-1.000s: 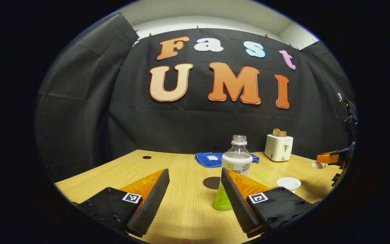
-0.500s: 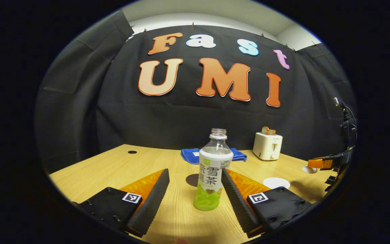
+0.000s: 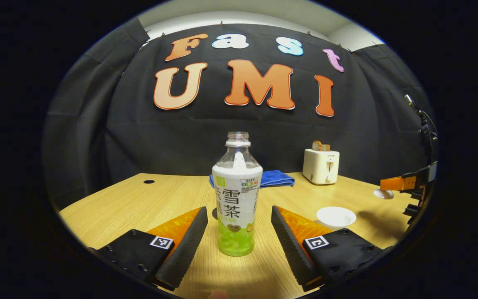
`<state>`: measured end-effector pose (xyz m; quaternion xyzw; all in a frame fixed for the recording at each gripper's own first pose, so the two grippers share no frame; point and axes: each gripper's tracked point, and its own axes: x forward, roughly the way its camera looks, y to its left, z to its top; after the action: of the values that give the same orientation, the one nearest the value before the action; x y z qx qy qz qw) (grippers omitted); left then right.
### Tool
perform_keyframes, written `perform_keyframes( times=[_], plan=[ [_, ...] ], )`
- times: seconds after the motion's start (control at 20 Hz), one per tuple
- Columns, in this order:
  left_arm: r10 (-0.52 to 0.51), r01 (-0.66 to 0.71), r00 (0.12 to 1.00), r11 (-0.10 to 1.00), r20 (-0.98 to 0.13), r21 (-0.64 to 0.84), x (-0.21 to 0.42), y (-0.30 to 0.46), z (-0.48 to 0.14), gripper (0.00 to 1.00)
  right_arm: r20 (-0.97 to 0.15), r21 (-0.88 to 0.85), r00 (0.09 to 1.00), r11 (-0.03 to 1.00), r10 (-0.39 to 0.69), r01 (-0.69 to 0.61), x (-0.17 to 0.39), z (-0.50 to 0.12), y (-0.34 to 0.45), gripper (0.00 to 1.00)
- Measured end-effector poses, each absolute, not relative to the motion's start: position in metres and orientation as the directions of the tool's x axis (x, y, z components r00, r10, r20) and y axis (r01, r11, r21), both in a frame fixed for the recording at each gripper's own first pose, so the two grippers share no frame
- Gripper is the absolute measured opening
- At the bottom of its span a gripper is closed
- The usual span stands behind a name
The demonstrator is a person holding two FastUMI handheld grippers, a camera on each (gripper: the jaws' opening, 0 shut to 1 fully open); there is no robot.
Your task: Open the teacup lid with one hand, grasp the water bottle and pour water into the teacup with the other hand; after pouring, place the water bottle on the coaster and then close the teacup lid.
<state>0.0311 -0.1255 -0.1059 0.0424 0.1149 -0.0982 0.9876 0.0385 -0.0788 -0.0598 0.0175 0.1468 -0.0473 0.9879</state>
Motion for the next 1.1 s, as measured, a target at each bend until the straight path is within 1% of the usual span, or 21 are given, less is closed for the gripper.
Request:
perform_keyframes(
  times=[0.1, 0.15, 0.2, 0.25, 0.4, 0.45, 0.55, 0.6, 0.65, 0.75, 0.85, 0.9, 0.95, 1.1],
  plan=[
    [-0.174, 0.193, 0.953, 0.979, -0.247, 0.057, 0.039, -0.124, -0.112, 0.99, -0.293, 0.028, 0.952, 0.995, -0.086, 0.098, 0.038, -0.059, -0.079, 0.20],
    [-0.172, 0.192, 0.952, 0.980, -0.254, 0.056, 0.042, -0.124, -0.113, 0.99, -0.295, 0.029, 0.952, 0.995, -0.084, 0.097, 0.038, -0.060, -0.079, 0.16],
    [-0.173, 0.194, 0.950, 0.979, -0.262, 0.058, 0.044, -0.124, -0.116, 0.99, -0.296, 0.029, 0.951, 0.995, -0.084, 0.097, 0.038, -0.060, -0.080, 0.16],
    [-0.173, 0.196, 0.947, 0.979, -0.270, 0.057, 0.046, -0.125, -0.118, 0.99, -0.298, 0.032, 0.951, 0.995, -0.082, 0.096, 0.037, -0.061, -0.079, 0.21],
    [-0.186, 0.206, 0.939, 0.978, -0.290, 0.039, 0.050, -0.128, -0.125, 0.99, -0.303, 0.035, 0.950, 0.995, -0.079, 0.094, 0.038, -0.061, -0.080, 0.20],
    [-0.187, 0.206, 0.939, 0.978, -0.290, 0.037, 0.052, -0.129, -0.125, 0.96, -0.304, 0.036, 0.950, 0.995, -0.078, 0.093, 0.037, -0.061, -0.080, 0.20],
    [-0.171, 0.193, 0.939, 0.980, -0.298, 0.048, 0.053, -0.127, -0.127, 0.75, -0.302, 0.038, 0.950, 0.995, -0.076, 0.092, 0.037, -0.060, -0.080, 0.20],
    [-0.163, 0.186, 0.940, 0.981, -0.299, 0.052, 0.051, -0.125, -0.123, 0.73, -0.301, 0.038, 0.951, 0.995, -0.075, 0.091, 0.036, -0.060, -0.080, 0.20],
    [-0.166, 0.188, 0.940, 0.981, -0.300, 0.047, 0.052, -0.129, -0.126, 0.68, -0.301, 0.038, 0.951, 0.995, -0.074, 0.089, 0.036, -0.060, -0.080, 0.21],
    [-0.169, 0.195, 0.938, 0.979, -0.302, 0.057, 0.047, -0.130, -0.123, 0.70, -0.299, 0.039, 0.952, 0.995, -0.072, 0.088, 0.036, -0.059, -0.080, 0.20],
    [-0.163, 0.200, 0.943, 0.975, -0.291, 0.099, 0.046, -0.128, -0.116, 0.69, -0.299, 0.041, 0.952, 0.995, -0.071, 0.087, 0.037, -0.058, -0.081, 0.20],
    [-0.162, 0.203, 0.945, 0.972, -0.285, 0.118, 0.045, -0.129, -0.112, 0.70, -0.299, 0.041, 0.951, 0.995, -0.072, 0.088, 0.038, -0.058, -0.081, 0.16],
    [-0.160, 0.205, 0.946, 0.969, -0.281, 0.137, 0.045, -0.130, -0.109, 0.69, -0.300, 0.040, 0.951, 0.995, -0.074, 0.090, 0.039, -0.058, -0.081, 0.20],
    [-0.157, 0.215, 0.948, 0.958, -0.275, 0.192, 0.042, -0.132, -0.104, 0.69, -0.307, 0.042, 0.949, 0.994, -0.079, 0.097, 0.039, -0.061, -0.085, 0.20]
  ],
)
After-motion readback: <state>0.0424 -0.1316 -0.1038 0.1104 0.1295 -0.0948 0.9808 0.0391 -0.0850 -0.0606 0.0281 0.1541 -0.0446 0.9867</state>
